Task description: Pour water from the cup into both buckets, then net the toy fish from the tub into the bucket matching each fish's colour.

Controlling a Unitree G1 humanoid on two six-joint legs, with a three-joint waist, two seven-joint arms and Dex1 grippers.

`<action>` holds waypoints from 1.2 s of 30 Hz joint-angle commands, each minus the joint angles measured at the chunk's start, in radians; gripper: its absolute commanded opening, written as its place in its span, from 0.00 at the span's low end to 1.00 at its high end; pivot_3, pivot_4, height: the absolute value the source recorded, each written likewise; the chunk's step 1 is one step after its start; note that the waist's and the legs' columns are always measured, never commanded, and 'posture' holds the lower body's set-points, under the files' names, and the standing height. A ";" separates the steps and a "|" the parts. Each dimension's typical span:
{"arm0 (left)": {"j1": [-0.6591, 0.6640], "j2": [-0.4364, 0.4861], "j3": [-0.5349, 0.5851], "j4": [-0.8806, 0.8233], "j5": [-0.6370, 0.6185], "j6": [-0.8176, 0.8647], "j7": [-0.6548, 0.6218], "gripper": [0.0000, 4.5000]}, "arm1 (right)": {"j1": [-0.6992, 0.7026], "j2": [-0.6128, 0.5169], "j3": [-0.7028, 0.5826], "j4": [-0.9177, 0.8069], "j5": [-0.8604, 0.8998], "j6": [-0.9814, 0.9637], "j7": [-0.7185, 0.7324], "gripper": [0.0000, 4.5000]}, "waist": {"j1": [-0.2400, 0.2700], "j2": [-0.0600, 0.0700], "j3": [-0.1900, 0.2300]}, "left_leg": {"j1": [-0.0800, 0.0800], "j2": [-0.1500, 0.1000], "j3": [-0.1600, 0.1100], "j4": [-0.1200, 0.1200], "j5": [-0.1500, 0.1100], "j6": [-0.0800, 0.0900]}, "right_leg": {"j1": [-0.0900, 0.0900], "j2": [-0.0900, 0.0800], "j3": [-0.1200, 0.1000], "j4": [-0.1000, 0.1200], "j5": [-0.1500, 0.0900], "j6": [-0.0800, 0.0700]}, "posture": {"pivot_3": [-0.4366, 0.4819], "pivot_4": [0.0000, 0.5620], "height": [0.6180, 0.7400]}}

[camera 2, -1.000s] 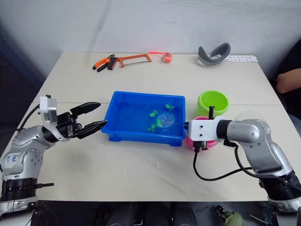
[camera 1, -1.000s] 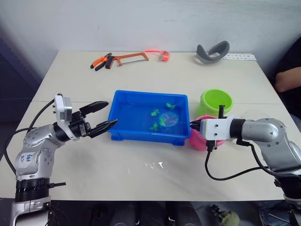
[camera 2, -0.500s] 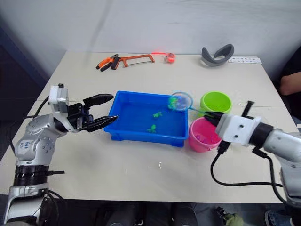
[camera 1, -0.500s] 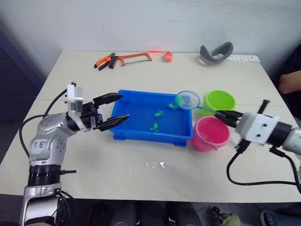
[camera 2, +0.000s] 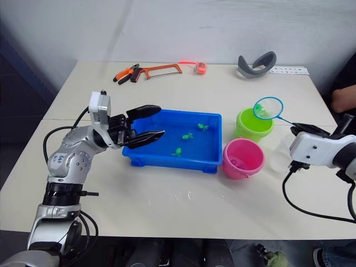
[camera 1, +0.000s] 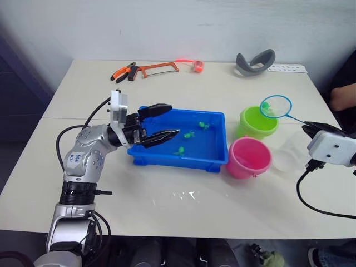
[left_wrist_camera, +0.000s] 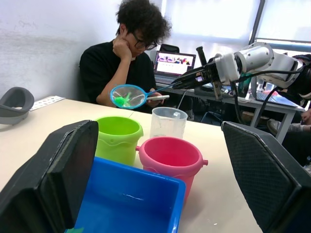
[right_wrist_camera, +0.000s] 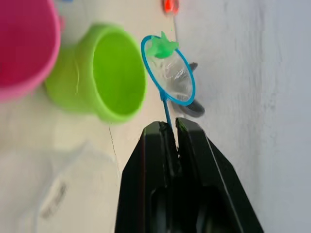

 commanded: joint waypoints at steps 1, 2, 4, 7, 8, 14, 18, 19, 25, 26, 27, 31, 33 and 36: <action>-0.028 -0.029 -0.025 -0.019 0.015 -0.003 0.022 0.98 | -0.037 -0.051 0.039 0.051 -0.136 -0.098 -0.126 0.00 | -0.001 0.000 0.000 | 0.000 0.000 0.000 0.000 0.000 0.000 | 0.000 0.000 0.000 0.000 0.000 0.000 | 0.48 0.27 1.00; -0.029 -0.035 -0.029 -0.017 0.018 -0.006 0.025 0.98 | -0.041 -0.061 0.053 0.065 -0.161 -0.119 -0.147 0.00 | -0.001 0.000 0.000 | 0.000 0.000 0.000 0.000 0.000 0.000 | 0.000 0.000 0.001 0.000 0.000 0.000 | 0.48 0.27 1.00; -0.024 -0.046 -0.035 -0.017 0.019 -0.008 0.027 0.98 | -0.052 -0.088 0.086 0.090 -0.261 -0.155 -0.224 0.00 | -0.001 0.000 0.000 | 0.000 0.000 0.000 0.000 0.000 -0.001 | 0.000 0.000 0.001 0.000 0.000 0.000 | 0.48 0.27 1.00; -0.017 -0.053 -0.038 -0.019 0.019 -0.010 0.028 0.98 | -0.061 -0.137 0.129 0.120 -0.394 -0.200 -0.326 0.00 | -0.001 0.000 0.000 | 0.000 0.001 0.000 0.000 0.001 -0.001 | 0.000 0.001 0.002 0.000 0.000 0.000 | 0.48 0.27 1.00; -0.015 -0.055 -0.038 -0.018 0.021 -0.011 0.028 0.98 | -0.070 -0.151 0.144 0.134 -0.436 -0.199 -0.359 0.00 | -0.001 0.000 0.000 | 0.000 0.001 0.000 0.000 0.001 -0.001 | -0.001 0.001 0.002 0.000 0.000 0.000 | 0.48 0.27 1.00; 0.002 -0.065 -0.042 -0.012 0.032 -0.029 0.023 0.98 | -0.141 -0.248 0.262 0.202 -0.678 -0.204 -0.569 0.00 | -0.003 0.001 0.000 | 0.000 0.001 0.000 0.000 0.001 -0.002 | -0.001 0.002 0.003 0.000 0.000 0.000 | 0.48 0.27 1.00; 0.009 -0.070 -0.039 -0.014 0.035 -0.033 0.025 0.98 | -0.173 -0.309 0.331 0.228 -0.729 -0.240 -0.628 0.00 | -0.003 0.002 0.000 | 0.000 0.001 0.000 0.000 0.001 -0.002 | -0.001 0.002 0.003 0.000 0.000 -0.001 | 0.48 0.27 1.00; 0.009 -0.072 -0.038 -0.014 0.034 -0.033 0.025 0.98 | -0.187 -0.324 0.351 0.239 -0.736 -0.253 -0.638 0.00 | -0.002 0.002 0.000 | 0.000 0.002 0.000 0.000 0.001 -0.002 | -0.001 0.002 0.003 0.000 0.000 -0.001 | 0.48 0.27 1.00; 0.004 -0.084 -0.038 -0.014 0.027 -0.031 0.023 0.98 | -0.255 -0.402 0.445 0.282 -0.812 -0.317 -0.702 0.00 | -0.003 0.002 0.000 | 0.000 0.002 0.000 0.000 0.001 -0.003 | -0.001 0.002 0.003 0.000 0.000 -0.001 | 0.48 0.27 1.00; 0.002 -0.086 -0.038 -0.010 0.026 -0.031 0.020 0.98 | -0.267 -0.420 0.462 0.289 -0.832 -0.333 -0.718 0.00 | -0.003 0.003 0.000 | 0.000 0.001 0.000 -0.001 0.001 -0.003 | -0.001 0.002 0.003 0.000 0.000 -0.001 | 0.48 0.27 1.00; 0.000 -0.088 -0.038 -0.008 0.026 -0.031 0.018 0.98 | -0.274 -0.435 0.475 0.293 -0.848 -0.341 -0.734 0.00 | -0.004 0.003 0.000 | 0.000 0.002 0.000 -0.001 0.001 -0.003 | -0.001 0.002 0.003 0.000 0.000 -0.001 | 0.48 0.27 1.00; -0.004 -0.098 -0.037 0.013 0.027 -0.041 0.005 0.98 | -0.289 -0.474 0.488 0.297 -0.845 -0.363 -0.754 0.00 | -0.004 0.004 0.000 | -0.001 0.002 0.000 -0.001 0.001 -0.003 | -0.002 0.003 0.003 0.000 0.000 -0.001 | 0.48 0.27 1.00; -0.002 -0.101 -0.033 0.024 0.030 -0.053 0.004 0.98 | -0.296 -0.471 0.471 0.303 -0.792 -0.367 -0.734 0.00 | -0.004 0.004 0.000 | 0.000 0.002 0.001 -0.001 0.001 -0.003 | -0.002 0.003 0.003 0.000 0.000 -0.001 | 0.48 0.27 1.00; 0.003 -0.102 -0.026 0.032 0.031 -0.065 0.007 0.98 | -0.288 -0.453 0.421 0.316 -0.664 -0.365 -0.689 0.00 | -0.004 0.004 0.000 | -0.001 0.002 0.001 -0.001 0.002 -0.003 | -0.002 0.003 0.003 0.000 0.000 -0.001 | 0.48 0.27 1.00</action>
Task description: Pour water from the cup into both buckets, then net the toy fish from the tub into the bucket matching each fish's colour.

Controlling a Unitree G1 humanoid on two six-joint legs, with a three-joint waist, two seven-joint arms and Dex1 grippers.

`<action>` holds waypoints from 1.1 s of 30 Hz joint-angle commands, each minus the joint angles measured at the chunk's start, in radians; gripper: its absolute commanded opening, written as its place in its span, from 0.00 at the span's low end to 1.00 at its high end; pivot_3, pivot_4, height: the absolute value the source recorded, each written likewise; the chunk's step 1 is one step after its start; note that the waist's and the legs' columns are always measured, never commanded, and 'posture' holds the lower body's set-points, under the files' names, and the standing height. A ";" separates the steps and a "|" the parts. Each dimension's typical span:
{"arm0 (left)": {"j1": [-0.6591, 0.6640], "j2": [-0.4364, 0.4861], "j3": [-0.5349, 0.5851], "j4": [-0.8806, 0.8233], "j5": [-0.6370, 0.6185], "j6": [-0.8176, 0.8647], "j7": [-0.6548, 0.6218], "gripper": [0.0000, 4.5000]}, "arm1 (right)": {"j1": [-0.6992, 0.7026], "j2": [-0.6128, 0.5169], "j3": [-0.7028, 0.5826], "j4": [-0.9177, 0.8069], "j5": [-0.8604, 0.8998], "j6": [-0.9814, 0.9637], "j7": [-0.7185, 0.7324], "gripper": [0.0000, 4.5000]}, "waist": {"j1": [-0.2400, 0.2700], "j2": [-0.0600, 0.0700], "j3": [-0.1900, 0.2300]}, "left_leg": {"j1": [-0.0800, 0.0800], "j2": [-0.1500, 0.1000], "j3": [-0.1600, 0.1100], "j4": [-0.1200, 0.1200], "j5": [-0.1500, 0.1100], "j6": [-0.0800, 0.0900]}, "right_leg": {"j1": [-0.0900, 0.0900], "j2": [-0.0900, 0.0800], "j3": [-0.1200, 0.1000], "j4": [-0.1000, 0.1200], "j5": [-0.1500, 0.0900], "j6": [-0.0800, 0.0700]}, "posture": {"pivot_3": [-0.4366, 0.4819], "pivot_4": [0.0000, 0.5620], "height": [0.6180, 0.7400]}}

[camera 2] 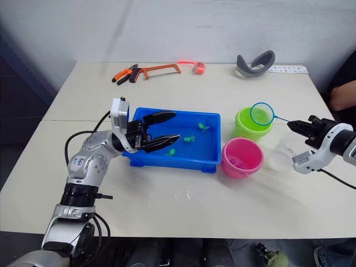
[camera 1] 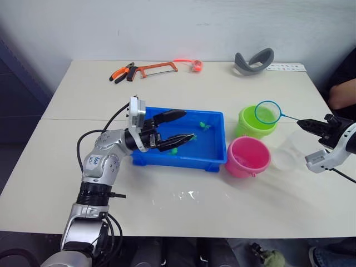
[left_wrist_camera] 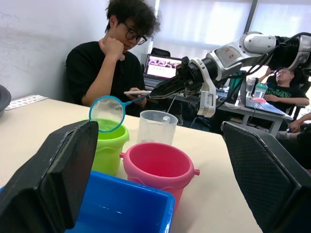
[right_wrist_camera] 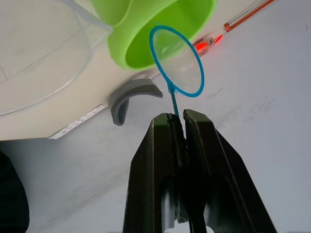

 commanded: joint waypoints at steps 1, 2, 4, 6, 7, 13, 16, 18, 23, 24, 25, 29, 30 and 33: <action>-0.003 0.000 0.021 -0.007 -0.005 -0.029 -0.006 0.98 | -0.003 0.003 -0.092 0.017 0.186 0.006 0.057 0.00 | 0.000 0.000 0.000 | 0.000 0.000 0.000 0.000 0.000 0.000 | 0.000 0.000 0.000 0.000 0.000 0.000 | 0.48 0.27 1.00; 0.005 0.008 0.027 -0.008 -0.007 -0.030 -0.010 0.98 | 0.004 0.018 -0.114 0.016 0.274 0.001 0.087 0.00 | 0.000 0.000 0.000 | 0.000 0.000 0.000 0.000 0.000 0.000 | 0.000 0.000 0.000 0.000 0.000 0.000 | 0.48 0.27 1.00; 0.018 0.025 0.040 -0.013 -0.014 -0.030 -0.019 0.98 | 0.017 0.041 -0.140 0.008 0.439 0.000 0.174 0.00 | 0.000 0.000 0.000 | 0.000 0.000 0.000 0.000 0.000 0.000 | 0.000 0.000 0.000 0.000 0.000 0.000 | 0.48 0.27 1.00; 0.036 0.059 0.074 -0.025 -0.035 -0.018 -0.033 0.98 | 0.068 0.094 -0.162 -0.094 0.810 0.067 0.365 0.00 | -0.002 0.000 0.000 | 0.000 0.000 -0.001 0.000 0.000 0.000 | 0.001 0.000 -0.001 0.000 0.000 0.000 | 0.48 0.27 1.00; 0.044 0.075 0.090 -0.029 -0.044 -0.014 -0.038 0.98 | 0.088 0.120 -0.172 -0.155 0.957 0.123 0.446 0.00 | -0.005 0.000 0.000 | 0.000 0.001 -0.001 0.000 0.000 0.000 | 0.001 0.000 -0.001 0.000 0.000 0.000 | 0.48 0.27 1.00; 0.104 0.204 0.182 -0.004 -0.045 -0.034 -0.088 0.98 | 0.103 0.184 -0.112 -0.458 1.348 0.442 0.751 0.00 | -0.012 0.000 0.000 | 0.000 0.001 -0.002 0.001 0.000 0.001 | 0.001 0.000 -0.002 0.001 0.000 0.000 | 0.48 0.27 1.00; 0.140 0.274 0.230 0.023 -0.031 -0.052 -0.097 0.98 | 0.037 0.230 -0.031 -0.505 1.284 0.522 0.805 0.00 | -0.015 -0.001 0.000 | 0.001 0.001 -0.003 0.001 0.000 0.001 | 0.002 -0.001 -0.002 0.000 0.000 -0.001 | 0.48 0.27 1.00; 0.167 0.312 0.253 0.032 -0.025 -0.063 -0.098 0.98 | -0.017 0.264 0.027 -0.502 1.206 0.566 0.831 0.00 | -0.017 -0.001 0.000 | 0.001 0.001 -0.003 0.001 0.000 0.001 | 0.002 -0.001 -0.002 0.000 0.000 -0.001 | 0.48 0.27 1.00; 0.247 0.368 0.285 0.008 -0.005 -0.080 -0.079 0.98 | -0.147 0.368 0.153 -0.429 1.016 0.565 0.873 0.00 | -0.017 -0.001 0.000 | -0.001 -0.001 -0.003 0.001 -0.001 0.001 | 0.000 -0.010 -0.004 0.000 0.000 -0.001 | 0.48 0.27 1.00; 0.256 0.372 0.287 0.004 -0.004 -0.082 -0.076 0.98 | -0.161 0.382 0.163 -0.415 0.996 0.562 0.881 0.00 | -0.018 -0.001 0.000 | 0.000 -0.001 -0.003 0.001 -0.001 0.001 | 0.000 -0.010 -0.004 0.000 0.000 -0.001 | 0.48 0.27 1.00; 0.271 0.377 0.292 -0.009 -0.005 -0.080 -0.069 0.98 | -0.178 0.396 0.177 -0.400 0.984 0.558 0.899 0.00 | -0.017 -0.001 0.000 | -0.001 -0.002 -0.003 0.001 -0.001 0.001 | 0.000 -0.011 -0.005 0.000 0.000 -0.001 | 0.48 0.27 1.00; 0.314 0.384 0.303 -0.065 -0.020 -0.064 -0.047 0.98 | -0.236 0.430 0.203 -0.357 0.931 0.570 0.953 0.00 | -0.020 -0.001 0.000 | -0.001 -0.002 -0.003 0.001 -0.001 0.001 | 0.000 -0.011 -0.006 0.000 0.000 -0.001 | 0.48 0.27 1.00; 0.322 0.382 0.305 -0.081 -0.023 -0.059 -0.039 0.98 | -0.262 0.431 0.215 -0.326 0.881 0.549 0.949 0.00 | -0.020 -0.001 0.000 | -0.001 -0.002 -0.003 0.001 -0.001 0.001 | 0.000 -0.011 -0.006 0.000 0.000 -0.001 | 0.48 0.27 1.00; 0.341 0.376 0.308 -0.115 -0.028 -0.048 -0.021 0.98 | -0.310 0.426 0.247 -0.260 0.771 0.466 0.938 0.00 | -0.020 -0.001 0.000 | -0.001 -0.002 -0.003 0.001 0.000 0.002 | 0.000 -0.011 -0.005 0.001 0.000 -0.001 | 0.48 0.27 1.00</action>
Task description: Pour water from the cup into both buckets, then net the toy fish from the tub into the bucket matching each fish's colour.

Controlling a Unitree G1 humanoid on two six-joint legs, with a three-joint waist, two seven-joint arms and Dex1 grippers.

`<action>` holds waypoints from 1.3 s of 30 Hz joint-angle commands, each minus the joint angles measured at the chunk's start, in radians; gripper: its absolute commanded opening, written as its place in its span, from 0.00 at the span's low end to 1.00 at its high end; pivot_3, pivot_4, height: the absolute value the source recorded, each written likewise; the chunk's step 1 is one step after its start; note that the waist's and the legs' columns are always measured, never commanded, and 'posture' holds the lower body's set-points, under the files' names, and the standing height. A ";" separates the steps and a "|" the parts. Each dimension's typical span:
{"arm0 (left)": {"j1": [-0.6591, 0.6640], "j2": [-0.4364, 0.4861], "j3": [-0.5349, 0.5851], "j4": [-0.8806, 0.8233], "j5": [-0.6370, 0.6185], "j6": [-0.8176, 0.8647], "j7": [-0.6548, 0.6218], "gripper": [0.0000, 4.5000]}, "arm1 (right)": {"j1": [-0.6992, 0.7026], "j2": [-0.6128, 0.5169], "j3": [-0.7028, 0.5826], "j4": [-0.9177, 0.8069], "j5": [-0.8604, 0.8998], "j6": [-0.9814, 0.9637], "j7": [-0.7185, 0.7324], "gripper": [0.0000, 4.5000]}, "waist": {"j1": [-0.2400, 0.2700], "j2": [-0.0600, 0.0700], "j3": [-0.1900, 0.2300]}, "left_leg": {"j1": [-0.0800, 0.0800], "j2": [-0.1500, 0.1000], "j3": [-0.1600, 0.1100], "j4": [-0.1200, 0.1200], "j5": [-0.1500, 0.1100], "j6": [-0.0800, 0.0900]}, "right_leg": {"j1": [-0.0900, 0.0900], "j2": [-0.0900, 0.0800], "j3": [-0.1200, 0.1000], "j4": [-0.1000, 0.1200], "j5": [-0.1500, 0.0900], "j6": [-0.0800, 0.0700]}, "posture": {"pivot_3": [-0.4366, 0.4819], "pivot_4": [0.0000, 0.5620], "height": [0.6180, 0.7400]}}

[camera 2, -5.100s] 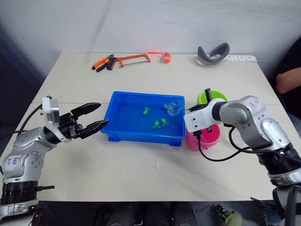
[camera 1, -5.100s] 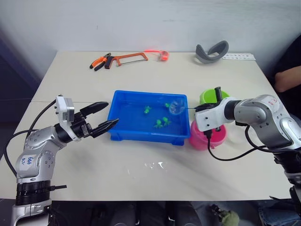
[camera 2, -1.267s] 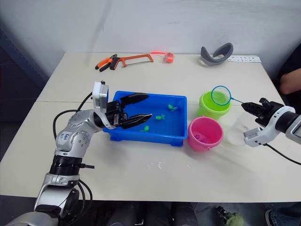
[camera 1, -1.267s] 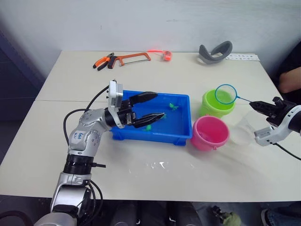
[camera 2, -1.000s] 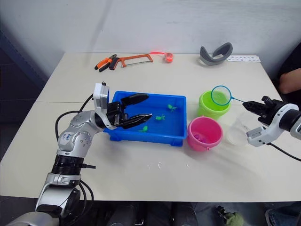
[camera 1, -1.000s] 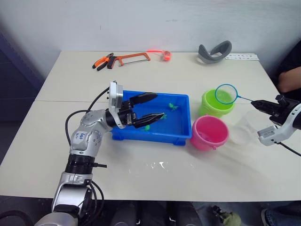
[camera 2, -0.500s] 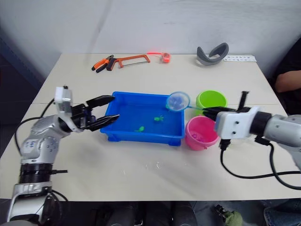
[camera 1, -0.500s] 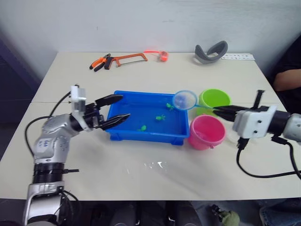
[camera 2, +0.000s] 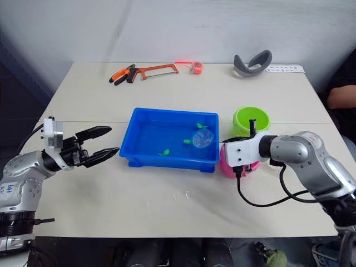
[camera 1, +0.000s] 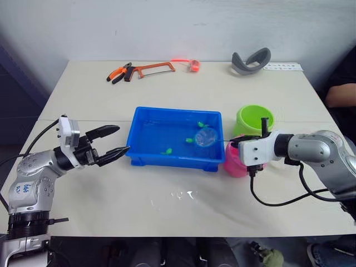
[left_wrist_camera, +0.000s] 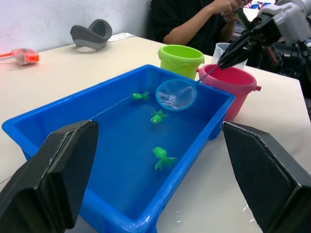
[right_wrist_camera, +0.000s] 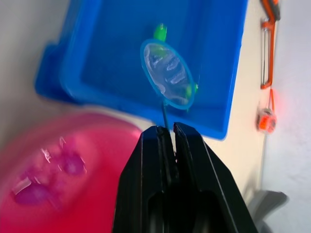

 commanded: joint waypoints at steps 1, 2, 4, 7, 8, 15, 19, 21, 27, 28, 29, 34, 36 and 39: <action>0.019 0.008 0.030 -0.064 -0.022 0.006 0.021 0.98 | -0.048 -0.003 0.007 0.053 -0.105 -0.084 -0.007 0.00 | -0.001 0.000 0.000 | 0.000 0.000 0.000 0.000 0.000 0.000 | 0.000 0.000 0.000 0.000 0.000 0.000 | 0.48 0.27 1.00; 0.024 0.007 0.030 -0.071 -0.023 0.009 0.025 0.98 | -0.055 0.005 0.007 0.065 -0.116 -0.094 -0.008 0.00 | -0.001 0.000 0.000 | 0.000 0.000 0.000 0.000 0.000 0.000 | 0.000 0.000 0.000 0.000 0.000 0.000 | 0.48 0.27 1.00; 0.030 0.005 0.029 -0.084 -0.025 0.012 0.032 0.98 | -0.064 0.004 0.017 0.086 -0.156 -0.141 -0.007 0.00 | -0.001 0.000 0.000 | 0.000 0.000 0.000 -0.001 0.000 0.000 | 0.000 0.000 0.000 0.000 0.000 0.000 | 0.48 0.27 1.00; 0.032 0.006 0.025 -0.093 -0.029 0.016 0.033 0.98 | -0.073 0.022 0.018 0.099 -0.166 -0.173 0.002 0.00 | -0.001 0.000 0.000 | 0.000 0.000 0.000 -0.001 0.000 0.000 | 0.000 0.000 0.000 0.000 0.000 0.000 | 0.48 0.27 1.00; 0.032 0.007 0.024 -0.095 -0.030 0.017 0.032 0.98 | -0.075 0.028 0.018 0.101 -0.166 -0.179 0.007 0.00 | -0.001 0.000 0.000 | 0.000 0.000 0.000 0.000 0.000 0.000 | 0.000 0.000 0.000 0.000 0.000 0.000 | 0.48 0.27 1.00; 0.005 0.048 -0.014 -0.085 -0.003 0.024 -0.018 0.98 | -0.145 0.039 0.058 0.146 -0.291 -0.291 0.010 0.00 | -0.002 0.000 0.000 | 0.000 0.000 0.001 0.000 0.000 0.000 | 0.000 0.000 0.000 0.000 0.000 0.000 | 0.48 0.27 1.00; -0.026 0.078 -0.030 -0.063 0.005 0.021 -0.049 0.98 | -0.185 0.055 0.066 0.164 -0.316 -0.322 0.016 0.00 | -0.001 0.000 0.000 | 0.000 0.000 0.001 0.000 0.000 0.000 | 0.000 0.001 0.000 0.000 0.000 0.000 | 0.48 0.27 1.00; -0.038 0.084 -0.031 -0.051 0.006 0.020 -0.056 0.98 | -0.192 0.051 0.065 0.169 -0.324 -0.338 0.029 0.00 | -0.002 0.000 0.000 | 0.000 0.000 0.001 0.000 0.000 0.000 | 0.000 0.001 0.000 0.000 0.000 0.000 | 0.48 0.27 1.00; -0.049 0.087 -0.035 -0.039 0.011 0.014 -0.068 0.98 | -0.204 0.046 0.068 0.182 -0.364 -0.400 0.038 0.00 | -0.001 0.000 0.000 | 0.000 0.000 0.001 -0.001 0.000 0.000 | 0.000 0.001 0.000 0.000 0.000 0.000 | 0.48 0.27 1.00; -0.049 0.087 -0.036 -0.037 0.012 0.013 -0.070 0.98 | -0.206 0.049 0.072 0.181 -0.370 -0.410 0.040 0.00 | -0.001 0.000 0.000 | 0.000 0.000 0.001 -0.001 0.000 0.000 | 0.000 0.001 0.000 0.000 0.000 0.000 | 0.48 0.27 1.00; -0.050 0.088 -0.037 -0.035 0.013 0.014 -0.073 0.98 | -0.210 0.052 0.076 0.182 -0.382 -0.423 0.037 0.00 | -0.001 0.000 0.000 | 0.000 0.000 0.001 -0.001 0.000 0.000 | 0.000 0.001 0.000 0.000 0.000 0.000 | 0.48 0.27 1.00; -0.049 0.110 -0.045 -0.025 0.011 0.033 -0.102 0.98 | -0.241 0.070 0.101 0.212 -0.449 -0.471 0.015 0.00 | -0.004 0.000 0.000 | 0.000 0.000 0.001 -0.001 0.000 0.000 | -0.001 0.001 0.000 0.000 0.000 0.000 | 0.48 0.27 1.00; -0.049 0.124 -0.050 -0.022 0.012 0.040 -0.120 0.98 | -0.253 0.089 0.116 0.224 -0.443 -0.482 0.021 0.00 | -0.003 0.000 0.000 | 0.000 0.000 0.001 -0.001 0.000 0.000 | -0.001 0.001 0.000 0.000 0.000 0.000 | 0.48 0.27 1.00; -0.050 0.143 -0.052 -0.014 0.009 0.053 -0.137 0.98 | -0.247 0.131 0.125 0.213 -0.400 -0.482 0.048 0.00 | -0.004 0.000 0.000 | 0.000 0.000 0.001 -0.001 0.000 0.000 | -0.001 0.002 0.000 0.000 0.000 0.000 | 0.48 0.27 1.00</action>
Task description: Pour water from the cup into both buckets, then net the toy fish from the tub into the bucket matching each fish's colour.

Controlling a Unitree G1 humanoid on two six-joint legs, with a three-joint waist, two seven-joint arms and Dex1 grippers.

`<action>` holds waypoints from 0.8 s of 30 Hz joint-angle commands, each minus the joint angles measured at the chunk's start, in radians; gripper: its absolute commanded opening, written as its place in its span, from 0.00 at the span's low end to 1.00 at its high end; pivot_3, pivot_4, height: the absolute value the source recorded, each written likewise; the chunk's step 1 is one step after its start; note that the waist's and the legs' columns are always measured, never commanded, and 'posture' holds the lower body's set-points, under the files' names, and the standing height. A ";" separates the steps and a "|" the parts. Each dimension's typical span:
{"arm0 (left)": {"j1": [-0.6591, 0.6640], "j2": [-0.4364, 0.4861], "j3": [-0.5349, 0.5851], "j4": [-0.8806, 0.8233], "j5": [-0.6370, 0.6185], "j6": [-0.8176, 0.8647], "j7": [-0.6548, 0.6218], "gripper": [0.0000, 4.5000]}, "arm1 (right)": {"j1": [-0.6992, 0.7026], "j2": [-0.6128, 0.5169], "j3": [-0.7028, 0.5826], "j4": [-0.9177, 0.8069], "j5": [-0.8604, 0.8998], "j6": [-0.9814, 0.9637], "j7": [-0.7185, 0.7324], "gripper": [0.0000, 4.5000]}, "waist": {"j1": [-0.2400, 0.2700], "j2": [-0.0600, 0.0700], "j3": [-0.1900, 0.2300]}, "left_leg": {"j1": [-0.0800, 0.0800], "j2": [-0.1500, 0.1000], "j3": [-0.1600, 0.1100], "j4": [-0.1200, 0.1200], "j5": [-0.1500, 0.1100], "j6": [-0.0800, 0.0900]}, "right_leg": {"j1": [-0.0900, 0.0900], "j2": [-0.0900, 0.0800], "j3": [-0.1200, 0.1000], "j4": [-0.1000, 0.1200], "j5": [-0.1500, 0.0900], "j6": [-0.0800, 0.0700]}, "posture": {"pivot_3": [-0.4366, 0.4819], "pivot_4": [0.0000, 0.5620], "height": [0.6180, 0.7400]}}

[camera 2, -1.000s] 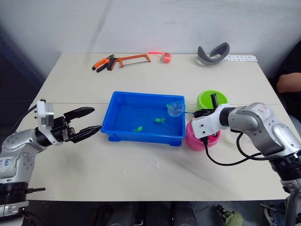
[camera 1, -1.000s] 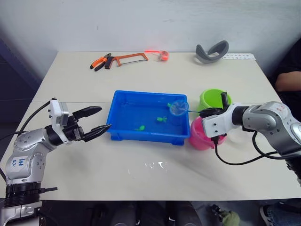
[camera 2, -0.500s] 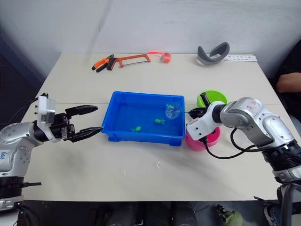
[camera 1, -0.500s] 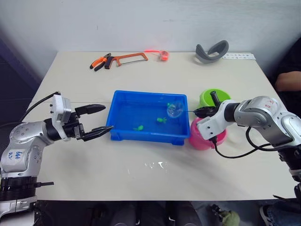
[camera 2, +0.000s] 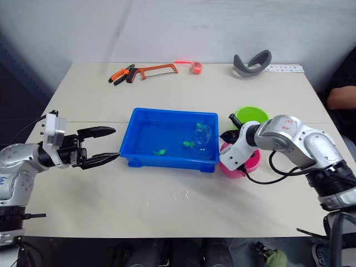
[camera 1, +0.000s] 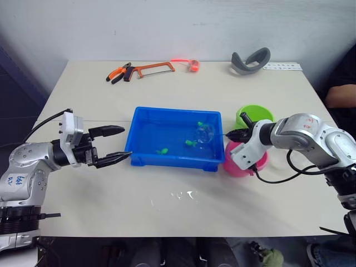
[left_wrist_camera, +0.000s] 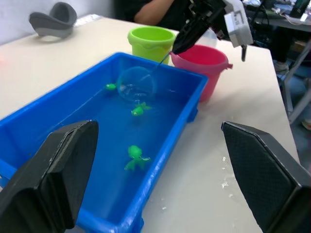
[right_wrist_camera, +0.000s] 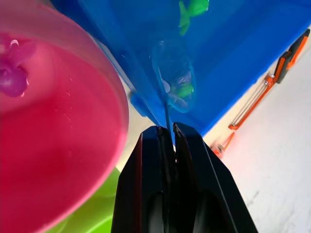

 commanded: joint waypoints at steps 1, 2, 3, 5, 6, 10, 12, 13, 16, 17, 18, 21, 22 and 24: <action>-0.009 0.028 0.006 0.008 -0.001 0.012 -0.023 0.98 | -0.004 0.031 0.004 -0.022 0.053 0.002 0.031 0.00 | -0.001 0.000 0.000 | 0.000 0.000 0.000 0.000 0.000 0.000 | 0.000 0.001 0.000 0.000 0.000 0.000 | 0.48 0.27 1.00; -0.008 0.033 0.009 0.011 -0.001 0.016 -0.026 0.98 | 0.006 0.042 0.000 -0.031 0.076 0.015 0.041 0.00 | -0.002 0.000 0.000 | 0.000 0.000 0.000 0.000 0.000 0.000 | 0.000 0.001 0.000 0.000 0.000 0.000 | 0.48 0.27 1.00; -0.007 0.039 0.012 0.017 -0.001 0.020 -0.030 0.98 | 0.017 0.055 -0.006 -0.041 0.104 0.033 0.049 0.00 | -0.002 0.000 0.000 | 0.000 0.000 0.000 0.000 0.000 0.000 | 0.000 0.001 0.000 0.000 0.000 0.000 | 0.48 0.27 1.00; -0.001 0.051 0.018 0.031 0.000 0.018 -0.038 0.98 | 0.042 0.082 -0.027 -0.058 0.165 0.087 0.065 0.00 | -0.002 0.000 0.000 | 0.000 0.000 0.000 0.000 0.000 0.000 | 0.000 0.002 0.000 0.000 0.000 0.000 | 0.48 0.27 1.00; 0.001 0.056 0.022 0.039 -0.001 0.016 -0.041 0.98 | 0.060 0.093 -0.039 -0.070 0.199 0.122 0.073 0.00 | -0.002 0.000 0.000 | 0.000 0.000 0.000 0.000 0.000 0.000 | 0.000 0.002 0.000 0.000 0.000 0.000 | 0.48 0.27 1.00; 0.013 0.069 0.036 0.056 -0.002 0.011 -0.047 0.98 | 0.151 0.118 -0.099 -0.132 0.315 0.270 0.092 0.00 | 0.002 0.000 0.000 | 0.000 0.000 -0.001 0.000 0.000 0.000 | 0.000 0.001 0.000 0.000 0.000 0.000 | 0.48 0.27 1.00; 0.017 0.071 0.039 0.058 -0.005 0.010 -0.047 0.98 | 0.192 0.122 -0.133 -0.162 0.376 0.310 0.092 0.00 | 0.002 0.000 0.000 | 0.000 0.000 -0.001 0.000 0.000 0.000 | 0.000 0.001 0.000 0.000 0.000 0.000 | 0.48 0.27 1.00; 0.017 0.070 0.039 0.058 -0.006 0.009 -0.048 0.98 | 0.209 0.128 -0.156 -0.176 0.407 0.336 0.085 0.00 | 0.002 0.000 0.000 | 0.000 0.000 -0.001 0.000 0.000 0.000 | 0.000 0.001 0.000 0.000 0.000 0.000 | 0.48 0.27 1.00; 0.016 0.063 0.037 0.059 -0.007 0.008 -0.048 0.98 | 0.257 0.143 -0.220 -0.239 0.506 0.468 0.090 0.00 | 0.001 0.000 0.000 | 0.000 0.000 -0.001 0.000 0.000 0.000 | 0.000 0.000 0.000 0.000 0.000 0.000 | 0.48 0.27 1.00; 0.014 0.060 0.035 0.060 -0.007 0.007 -0.048 0.98 | 0.271 0.146 -0.236 -0.264 0.540 0.516 0.100 0.00 | 0.001 0.000 0.000 | 0.000 0.000 -0.001 0.000 0.000 0.000 | 0.000 0.000 0.000 0.001 0.000 0.000 | 0.48 0.27 1.00; 0.013 0.058 0.033 0.060 -0.006 0.006 -0.047 0.98 | 0.280 0.147 -0.246 -0.283 0.562 0.551 0.107 0.00 | 0.002 0.000 0.000 | 0.000 0.000 -0.001 0.000 0.000 0.000 | 0.000 0.000 0.000 0.001 0.000 0.000 | 0.48 0.27 1.00; 0.001 0.046 0.023 0.067 -0.005 0.001 -0.045 0.98 | 0.314 0.167 -0.288 -0.332 0.596 0.594 0.062 0.00 | 0.002 0.000 0.000 | 0.000 0.000 -0.001 0.000 0.000 0.000 | 0.000 0.000 0.000 0.001 0.000 0.000 | 0.48 0.27 1.00; -0.003 0.042 0.020 0.069 -0.004 0.000 -0.045 0.98 | 0.323 0.172 -0.298 -0.342 0.598 0.581 0.045 0.00 | 0.002 0.000 0.000 | 0.000 0.000 -0.001 0.000 0.000 0.000 | 0.000 0.000 0.000 0.001 0.000 0.000 | 0.48 0.27 1.00; -0.022 0.027 0.006 0.078 0.002 -0.004 -0.047 0.98 | 0.351 0.180 -0.333 -0.374 0.616 0.595 0.014 0.00 | 0.002 0.000 0.000 | 0.000 0.000 -0.001 0.000 0.000 0.000 | 0.000 0.000 0.000 0.001 0.000 0.000 | 0.48 0.27 1.00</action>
